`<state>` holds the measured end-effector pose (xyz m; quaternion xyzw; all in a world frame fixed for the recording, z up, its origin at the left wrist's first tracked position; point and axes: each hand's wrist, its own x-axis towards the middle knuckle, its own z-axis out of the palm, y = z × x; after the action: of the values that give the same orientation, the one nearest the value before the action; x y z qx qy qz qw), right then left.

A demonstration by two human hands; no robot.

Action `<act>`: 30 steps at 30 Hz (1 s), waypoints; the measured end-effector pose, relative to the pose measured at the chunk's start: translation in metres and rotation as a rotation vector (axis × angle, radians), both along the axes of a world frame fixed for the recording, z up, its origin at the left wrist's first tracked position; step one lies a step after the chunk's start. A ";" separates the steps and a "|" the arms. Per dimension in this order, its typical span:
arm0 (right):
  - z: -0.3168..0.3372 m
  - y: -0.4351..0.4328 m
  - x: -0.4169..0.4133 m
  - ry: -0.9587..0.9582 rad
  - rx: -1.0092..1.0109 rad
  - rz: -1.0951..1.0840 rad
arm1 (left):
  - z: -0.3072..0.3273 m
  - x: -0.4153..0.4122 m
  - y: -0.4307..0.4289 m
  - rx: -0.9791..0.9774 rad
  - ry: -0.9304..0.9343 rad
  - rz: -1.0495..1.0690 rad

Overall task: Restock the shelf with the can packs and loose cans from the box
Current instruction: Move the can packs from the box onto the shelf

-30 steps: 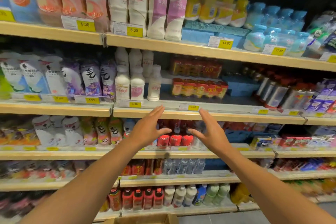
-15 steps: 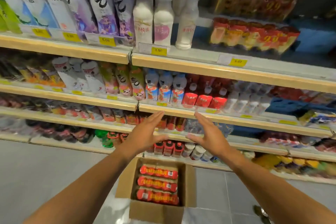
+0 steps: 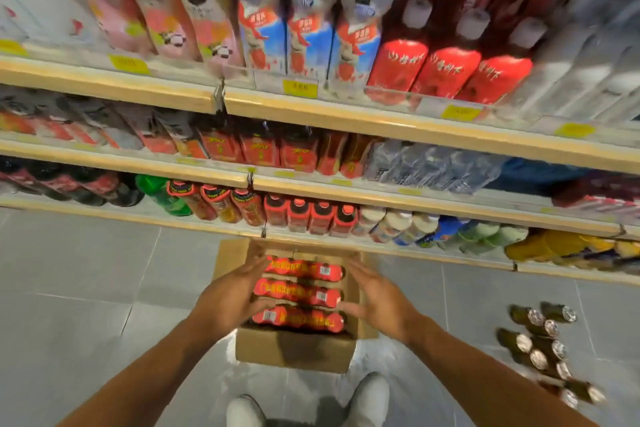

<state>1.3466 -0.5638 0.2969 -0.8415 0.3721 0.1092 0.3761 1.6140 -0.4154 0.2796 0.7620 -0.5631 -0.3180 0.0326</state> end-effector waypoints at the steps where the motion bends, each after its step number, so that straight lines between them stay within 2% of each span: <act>1: -0.027 0.004 -0.002 0.024 0.019 0.004 | -0.024 0.000 0.002 0.038 0.007 -0.005; 4: -0.103 0.016 -0.006 0.094 0.091 0.013 | -0.094 -0.002 0.008 0.124 0.005 -0.046; 6: -0.163 0.024 -0.013 0.118 0.223 -0.026 | -0.152 0.000 0.014 0.213 -0.006 -0.067; 9: -0.233 0.033 -0.023 0.195 0.213 -0.011 | -0.218 0.000 0.021 0.291 -0.018 -0.097; 14: -0.321 0.039 -0.024 0.160 0.284 -0.051 | -0.307 -0.009 0.011 0.326 0.017 -0.058; 17: -0.389 0.041 -0.027 0.265 0.313 -0.089 | -0.363 -0.012 0.013 0.368 -0.003 -0.022; 21: -0.430 0.047 -0.015 0.443 0.231 -0.135 | -0.408 -0.018 0.012 0.525 -0.083 -0.026; 23: -0.449 0.050 -0.015 0.513 0.187 -0.116 | -0.428 -0.020 0.014 0.530 -0.116 -0.027; 30: -0.490 0.054 -0.012 0.565 0.090 -0.129 | -0.474 -0.015 0.016 0.517 -0.192 -0.031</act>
<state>1.3350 -0.5093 -0.1926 -0.7349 0.5094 0.3315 0.3009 1.5986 -0.3999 -0.1941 0.7630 -0.4752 -0.3780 -0.2216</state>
